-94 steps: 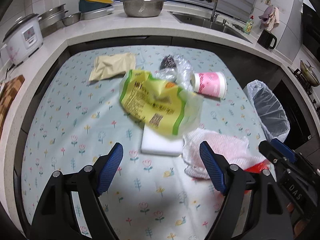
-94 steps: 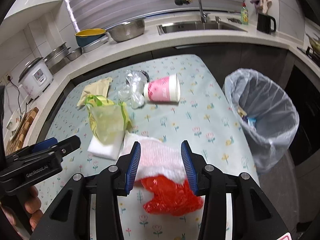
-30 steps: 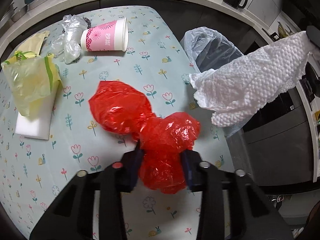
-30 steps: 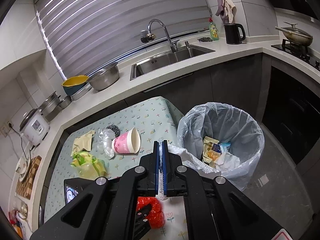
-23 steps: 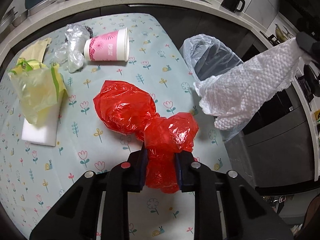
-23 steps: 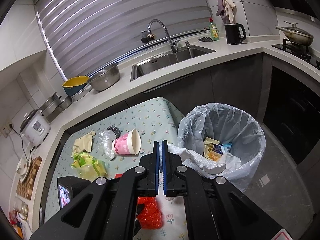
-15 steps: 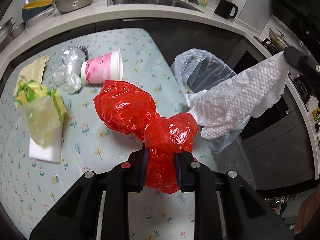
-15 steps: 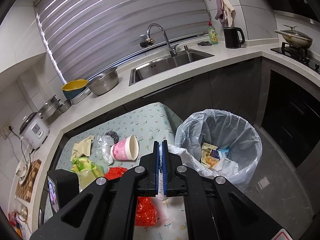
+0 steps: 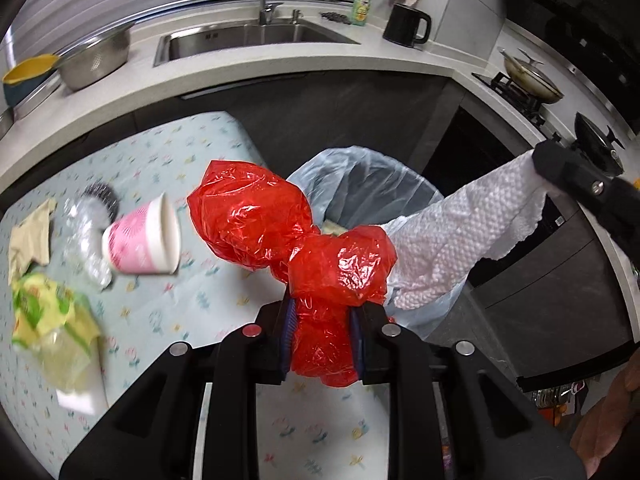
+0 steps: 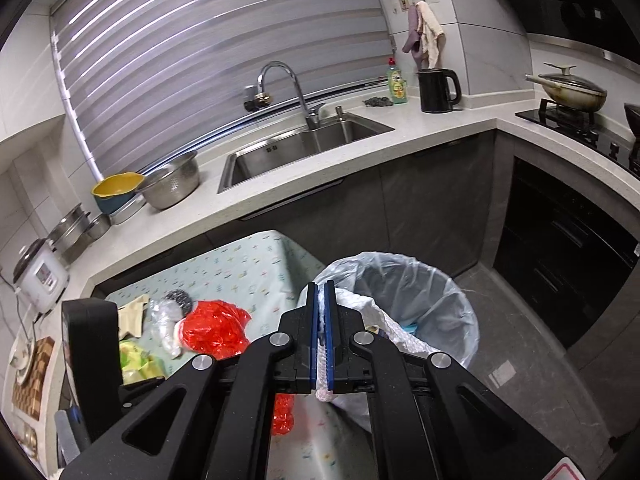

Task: Collect trash
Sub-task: 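Carry the red bag into the bin with the left tool while the right tool drops the towel there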

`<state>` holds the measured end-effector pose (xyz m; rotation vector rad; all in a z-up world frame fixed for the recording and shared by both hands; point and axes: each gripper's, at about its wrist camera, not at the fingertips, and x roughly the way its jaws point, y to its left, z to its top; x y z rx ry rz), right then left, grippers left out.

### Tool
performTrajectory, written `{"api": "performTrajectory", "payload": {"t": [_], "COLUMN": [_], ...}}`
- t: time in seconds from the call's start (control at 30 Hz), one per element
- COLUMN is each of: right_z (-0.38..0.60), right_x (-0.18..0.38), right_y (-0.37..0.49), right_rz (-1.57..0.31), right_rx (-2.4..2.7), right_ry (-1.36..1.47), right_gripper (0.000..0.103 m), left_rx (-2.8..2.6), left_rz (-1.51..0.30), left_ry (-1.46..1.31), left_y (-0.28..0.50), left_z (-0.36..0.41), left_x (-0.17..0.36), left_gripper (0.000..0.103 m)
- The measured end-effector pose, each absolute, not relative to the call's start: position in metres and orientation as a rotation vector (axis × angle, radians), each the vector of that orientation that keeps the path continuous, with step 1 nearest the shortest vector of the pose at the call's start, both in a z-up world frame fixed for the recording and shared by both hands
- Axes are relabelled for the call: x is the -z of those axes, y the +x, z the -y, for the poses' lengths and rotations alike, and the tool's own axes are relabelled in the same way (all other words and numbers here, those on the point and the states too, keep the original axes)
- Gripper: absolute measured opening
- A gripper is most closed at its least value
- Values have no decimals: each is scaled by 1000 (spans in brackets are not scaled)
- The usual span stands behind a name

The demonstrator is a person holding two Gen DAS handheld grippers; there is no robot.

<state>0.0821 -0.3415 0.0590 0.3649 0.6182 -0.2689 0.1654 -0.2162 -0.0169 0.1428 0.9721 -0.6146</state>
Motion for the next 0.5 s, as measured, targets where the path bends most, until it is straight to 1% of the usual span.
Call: {"api": "performTrajectory", "payload": {"t": [0.17,0.5], "right_z": [365,392], "right_x": [-51,-24], "right_y": [90,110], "right_rz": [-632,-687], "right_rx": [312,345], "right_ry": [375,386], "right_gripper": [3,3], "left_rx": [650,717], "left_rz": [-952,-973], "left_ry": [158,188], "left_y": [178,198], "left_z": [246,294], "left_x": [12,22], "left_gripper": [22,22]}}
